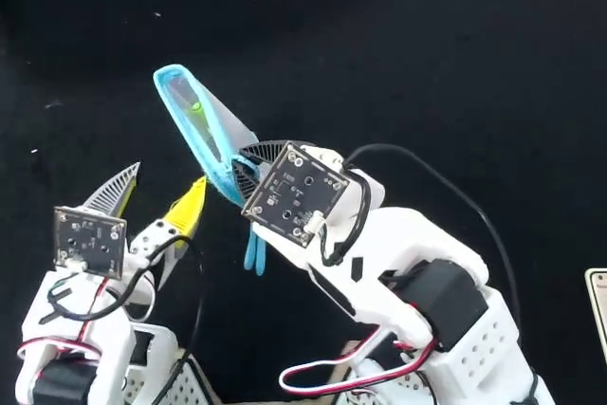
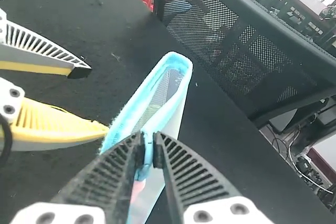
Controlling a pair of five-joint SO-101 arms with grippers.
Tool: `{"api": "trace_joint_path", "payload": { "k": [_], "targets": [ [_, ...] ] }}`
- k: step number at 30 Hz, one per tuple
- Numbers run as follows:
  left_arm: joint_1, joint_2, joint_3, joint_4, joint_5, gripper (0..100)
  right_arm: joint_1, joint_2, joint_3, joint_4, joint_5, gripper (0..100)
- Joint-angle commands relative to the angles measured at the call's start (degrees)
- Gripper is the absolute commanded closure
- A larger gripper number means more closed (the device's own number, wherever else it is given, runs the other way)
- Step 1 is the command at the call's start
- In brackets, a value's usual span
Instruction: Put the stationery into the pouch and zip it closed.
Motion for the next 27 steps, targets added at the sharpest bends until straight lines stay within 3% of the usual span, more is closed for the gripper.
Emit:
{"api": "trace_joint_path", "payload": {
  "k": [1,4,8,13,18,27],
  "targets": [
    [2.68,0.53,-7.25,4.92,0.44,73,-0.26,0.22,-3.03,-0.35,-0.09,98.8],
    [8.31,0.62,-12.62,10.02,6.59,72,-0.26,0.22,-3.30,-0.35,-0.09,98.8],
    [12.35,0.97,-10.24,7.82,13.36,72,-0.26,0.13,-3.30,-0.35,-0.09,98.8],
    [12.26,0.88,-0.66,-1.49,14.24,72,-0.26,0.13,-3.30,0.09,-0.09,98.8],
    [9.27,0.88,2.68,-5.80,14.24,72,-0.26,0.04,-3.30,0.09,-0.09,98.8],
    [12.97,0.53,2.33,-3.08,17.32,72,-0.35,0.13,-3.03,-0.26,-0.09,98.8]
  ]
}}
